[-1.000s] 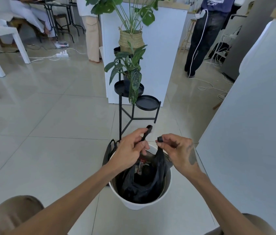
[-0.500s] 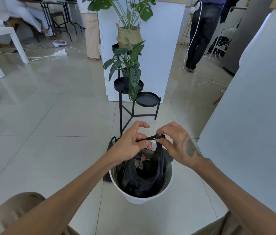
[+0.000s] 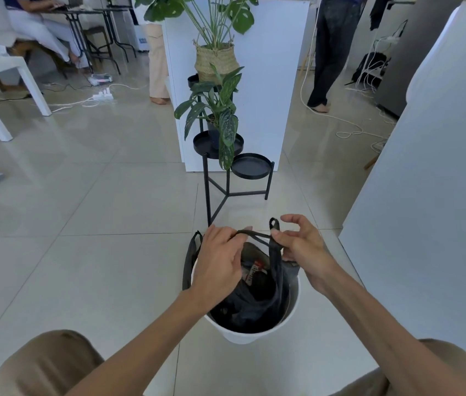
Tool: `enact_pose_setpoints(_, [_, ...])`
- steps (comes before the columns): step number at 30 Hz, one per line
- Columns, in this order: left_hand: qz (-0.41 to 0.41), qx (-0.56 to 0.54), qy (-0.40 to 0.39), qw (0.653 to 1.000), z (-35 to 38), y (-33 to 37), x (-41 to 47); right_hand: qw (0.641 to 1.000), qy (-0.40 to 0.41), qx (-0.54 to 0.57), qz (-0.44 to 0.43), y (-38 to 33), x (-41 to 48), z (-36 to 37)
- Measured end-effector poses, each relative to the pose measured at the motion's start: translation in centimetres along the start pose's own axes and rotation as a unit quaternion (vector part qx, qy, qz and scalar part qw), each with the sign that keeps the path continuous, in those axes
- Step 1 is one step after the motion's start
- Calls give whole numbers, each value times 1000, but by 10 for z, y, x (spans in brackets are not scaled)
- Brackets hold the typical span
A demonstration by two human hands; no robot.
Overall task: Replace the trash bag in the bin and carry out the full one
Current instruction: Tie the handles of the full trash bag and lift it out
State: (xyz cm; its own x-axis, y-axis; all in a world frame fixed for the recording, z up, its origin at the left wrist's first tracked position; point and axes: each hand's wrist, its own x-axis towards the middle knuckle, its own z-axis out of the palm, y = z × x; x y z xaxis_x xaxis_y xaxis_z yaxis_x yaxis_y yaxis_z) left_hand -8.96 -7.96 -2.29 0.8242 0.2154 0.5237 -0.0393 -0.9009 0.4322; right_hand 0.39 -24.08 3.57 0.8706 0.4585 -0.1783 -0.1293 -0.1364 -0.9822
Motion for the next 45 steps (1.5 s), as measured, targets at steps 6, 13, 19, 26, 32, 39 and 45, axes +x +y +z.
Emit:
enact_pose_setpoints(6, [32,-17,-9,999,-4,3,-6,972,15,-233,8,-1,7,5])
enact_pose_setpoints(13, [23,-55,-154,986,-13,-3,4,924,-227,-288,109,-16,10,4])
enact_pose_setpoints(19, [41,-111,-136,984,-17,-8,6,923,-280,-238,113,-6,13,-3])
enact_pose_setpoints(26, [-86,-148,-237,956,-42,-27,12,930,-173,-323,-8,-7,16,-31])
enact_pose_setpoints(32, [-301,-385,-202,849,-39,-30,8,939,-163,-303,-8,7,15,-38])
enact_pose_setpoints(39, [-458,-482,-14,747,-6,-12,-12,952,-81,281,95,25,12,-14])
enact_pose_setpoints(45, [-499,-654,86,562,-10,-18,-7,861,-1,488,145,36,17,-14])
